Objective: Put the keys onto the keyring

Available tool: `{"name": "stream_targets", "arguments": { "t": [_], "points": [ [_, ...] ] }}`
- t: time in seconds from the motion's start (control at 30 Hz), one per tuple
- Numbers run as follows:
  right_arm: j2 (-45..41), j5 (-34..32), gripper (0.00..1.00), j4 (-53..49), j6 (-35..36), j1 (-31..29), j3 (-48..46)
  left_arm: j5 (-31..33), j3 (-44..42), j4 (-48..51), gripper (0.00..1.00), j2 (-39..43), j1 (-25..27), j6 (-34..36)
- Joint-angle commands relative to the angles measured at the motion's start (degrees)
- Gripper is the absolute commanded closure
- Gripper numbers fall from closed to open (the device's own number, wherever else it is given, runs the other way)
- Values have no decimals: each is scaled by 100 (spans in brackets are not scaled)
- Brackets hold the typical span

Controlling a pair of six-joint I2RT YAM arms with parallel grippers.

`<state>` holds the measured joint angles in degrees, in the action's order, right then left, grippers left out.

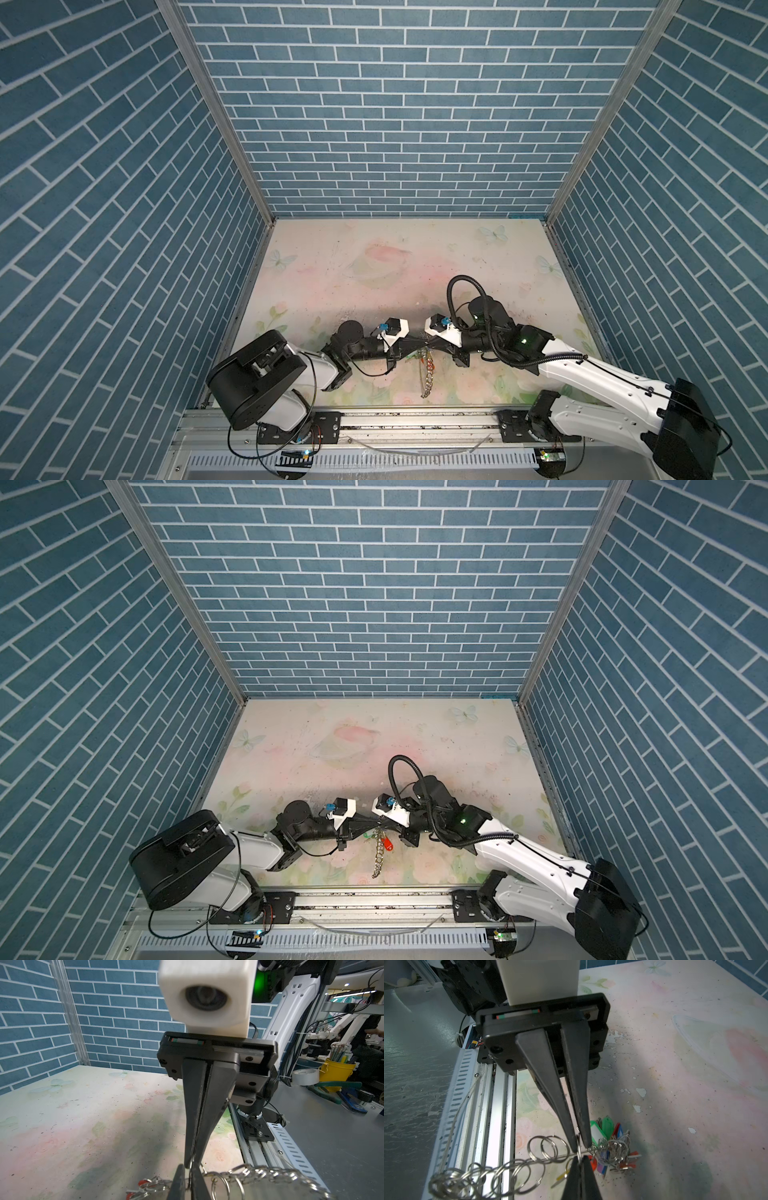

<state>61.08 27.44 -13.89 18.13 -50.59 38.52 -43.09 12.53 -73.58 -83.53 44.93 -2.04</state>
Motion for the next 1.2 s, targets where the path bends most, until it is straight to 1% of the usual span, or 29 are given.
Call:
{"name": "stream_targets", "arguments": {
  "t": [0.0,0.1,0.2,0.33,0.37,0.5,0.63,0.67,0.8,0.9,0.97,1.07,1.13,1.17],
  "points": [
    [182,-168,100,-1005,474,-23,656,42,163,630,83,316,16,372],
    [391,-173,100,-1402,652,-29,1009,36,267,1151,81,412,16,540],
    [588,-75,100,-1584,797,-41,1282,-8,210,761,80,300,24,375],
    [828,-91,100,-1700,913,-81,1550,-159,271,678,80,163,33,287],
    [868,-46,100,-1676,929,-80,1586,-164,263,610,81,137,31,258],
    [997,83,100,-1630,933,-87,1656,-156,259,528,91,87,33,215],
    [1038,94,100,-1612,947,-92,1656,-139,274,494,99,46,34,188],
    [1038,95,100,-1608,954,-92,1658,-130,276,498,100,34,34,196],
    [916,95,100,-1503,945,-92,1560,-51,264,405,100,12,34,161],
    [598,72,88,-1133,733,-27,1202,118,205,249,100,29,33,126],
    [317,104,82,-854,487,159,894,202,159,71,100,22,31,69],
    [-57,278,79,-440,174,311,514,315,62,-386,100,-67,31,-68],
    [-255,417,79,-21,-36,347,216,343,18,-699,100,-172,25,-152],
    [-362,454,78,256,-179,376,31,326,54,-692,100,-180,25,-199]
  ]
}}
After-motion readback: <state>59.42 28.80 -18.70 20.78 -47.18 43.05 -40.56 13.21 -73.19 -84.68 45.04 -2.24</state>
